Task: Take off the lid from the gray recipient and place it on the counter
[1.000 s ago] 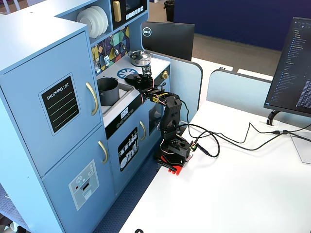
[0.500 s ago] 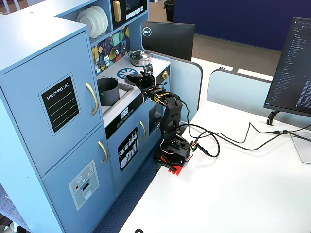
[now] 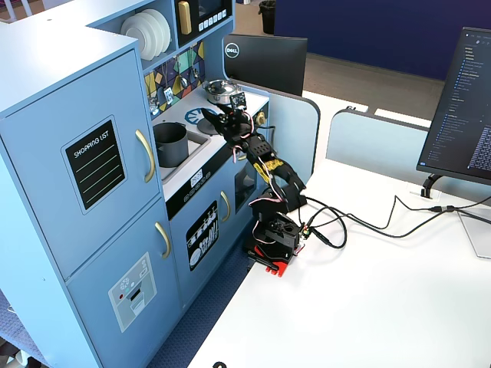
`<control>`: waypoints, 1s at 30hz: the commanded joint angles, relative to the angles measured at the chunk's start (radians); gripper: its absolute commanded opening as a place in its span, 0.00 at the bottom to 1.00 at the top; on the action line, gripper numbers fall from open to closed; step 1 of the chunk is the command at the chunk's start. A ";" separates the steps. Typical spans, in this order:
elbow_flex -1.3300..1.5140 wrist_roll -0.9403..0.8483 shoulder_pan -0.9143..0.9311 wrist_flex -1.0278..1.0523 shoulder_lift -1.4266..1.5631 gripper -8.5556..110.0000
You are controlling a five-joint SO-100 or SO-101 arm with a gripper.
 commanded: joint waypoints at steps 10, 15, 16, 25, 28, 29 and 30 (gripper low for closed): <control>0.158 0.035 -0.337 0.948 0.288 0.07; 0.443 0.063 -0.468 0.897 0.288 0.07; 0.503 0.067 -0.483 0.885 0.302 0.07; 0.798 -0.026 -0.499 1.163 0.554 0.07; 0.798 0.008 -0.511 1.249 0.560 0.07; 0.798 0.003 -0.506 1.281 0.560 0.07; 0.798 0.000 -0.495 1.289 0.560 0.07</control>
